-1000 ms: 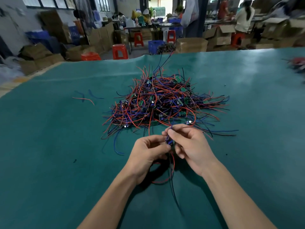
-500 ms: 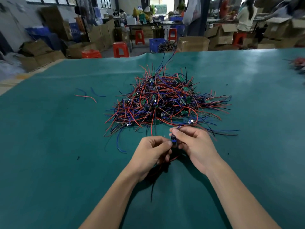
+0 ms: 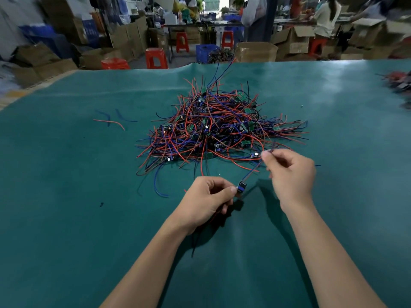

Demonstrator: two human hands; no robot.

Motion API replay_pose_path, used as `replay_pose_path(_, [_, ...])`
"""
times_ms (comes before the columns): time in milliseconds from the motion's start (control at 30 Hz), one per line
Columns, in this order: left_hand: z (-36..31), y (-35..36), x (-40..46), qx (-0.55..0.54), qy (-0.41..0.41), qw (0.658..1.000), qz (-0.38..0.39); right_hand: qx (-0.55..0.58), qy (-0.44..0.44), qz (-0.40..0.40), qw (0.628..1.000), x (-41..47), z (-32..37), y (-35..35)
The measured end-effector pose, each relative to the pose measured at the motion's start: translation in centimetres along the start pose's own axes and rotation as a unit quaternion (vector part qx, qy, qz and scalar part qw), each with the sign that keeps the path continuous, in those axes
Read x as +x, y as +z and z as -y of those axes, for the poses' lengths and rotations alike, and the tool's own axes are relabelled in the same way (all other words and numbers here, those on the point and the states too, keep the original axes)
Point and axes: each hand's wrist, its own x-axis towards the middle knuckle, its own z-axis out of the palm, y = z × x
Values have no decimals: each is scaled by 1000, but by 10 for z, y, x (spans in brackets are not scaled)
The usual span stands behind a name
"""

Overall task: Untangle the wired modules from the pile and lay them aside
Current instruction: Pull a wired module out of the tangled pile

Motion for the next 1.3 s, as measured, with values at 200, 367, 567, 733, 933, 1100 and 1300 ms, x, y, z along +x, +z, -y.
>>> replay_pose_path(200, [3,3,0,34,18,999,-22,83,46,-221,971,10,0,-17])
replay_pose_path(367, [7,1,5,-92,12,990,-108,105,96,-160,977,2,6,-15])
replay_pose_path(567, [7,-1,3,-105,19,988,-109,32,-1,250,968,-40,24,30])
replay_pose_path(733, [4,0,0,-82,9,993,-86,107,25,204,973,-36,18,23])
replay_pose_path(933, [-1,-3,-4,-9,27,999,-38,265,116,165,943,-25,29,13])
replay_pose_path(1100, [-10,0,-20,33,29,999,12,405,201,88,888,-9,33,-7])
replay_pose_path(1300, [-31,-16,-59,69,36,997,-9,469,264,187,822,-13,37,-6])
